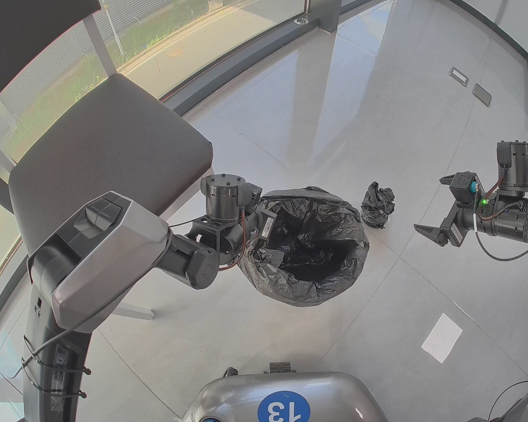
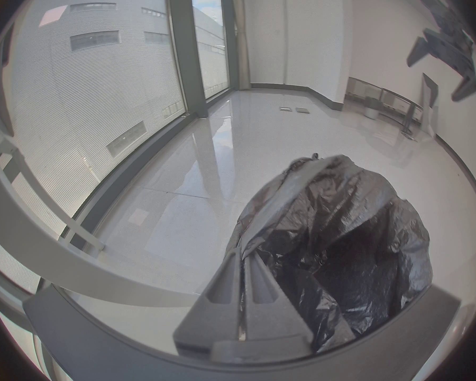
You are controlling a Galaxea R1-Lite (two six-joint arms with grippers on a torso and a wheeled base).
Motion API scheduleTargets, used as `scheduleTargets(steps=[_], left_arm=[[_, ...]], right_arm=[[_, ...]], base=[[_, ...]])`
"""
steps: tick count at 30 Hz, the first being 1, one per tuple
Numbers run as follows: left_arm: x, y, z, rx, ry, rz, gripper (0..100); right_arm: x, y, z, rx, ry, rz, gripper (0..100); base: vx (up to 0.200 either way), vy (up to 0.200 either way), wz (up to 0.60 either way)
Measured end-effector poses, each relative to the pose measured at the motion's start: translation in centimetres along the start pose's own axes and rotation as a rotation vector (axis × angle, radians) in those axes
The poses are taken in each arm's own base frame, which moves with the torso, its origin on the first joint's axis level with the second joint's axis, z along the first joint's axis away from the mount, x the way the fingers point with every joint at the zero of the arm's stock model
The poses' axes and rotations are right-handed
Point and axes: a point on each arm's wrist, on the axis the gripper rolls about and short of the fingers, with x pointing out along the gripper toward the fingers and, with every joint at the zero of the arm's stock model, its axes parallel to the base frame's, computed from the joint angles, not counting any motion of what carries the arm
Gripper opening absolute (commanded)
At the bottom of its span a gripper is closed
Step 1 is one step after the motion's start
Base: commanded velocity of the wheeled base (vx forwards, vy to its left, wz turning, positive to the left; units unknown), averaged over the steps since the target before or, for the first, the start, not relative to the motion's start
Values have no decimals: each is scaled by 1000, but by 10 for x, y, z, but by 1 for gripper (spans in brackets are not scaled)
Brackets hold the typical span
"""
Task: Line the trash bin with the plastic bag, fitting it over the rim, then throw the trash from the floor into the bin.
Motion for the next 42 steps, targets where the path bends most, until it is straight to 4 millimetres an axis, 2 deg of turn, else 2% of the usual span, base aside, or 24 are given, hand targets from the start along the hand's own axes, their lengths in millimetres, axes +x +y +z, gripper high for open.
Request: scheduleTargets(steps=[15,16,25,42], left_arm=[[7,2,-2,-38,-4,52,0],[7,2,-2,-38,-4,51,100],[7,-5,-3,-77,0,46,100],[11,-3,1,-116,-5,114,100]], right_arm=[[0,0,0,1,0,1,100],[0,0,0,0,1,2,100],[0,1,-1,1,4,3,100],[-1,2,-2,0,5,5,100]], base=[[0,0,0],[0,0,0],[0,0,0],[0,0,0]])
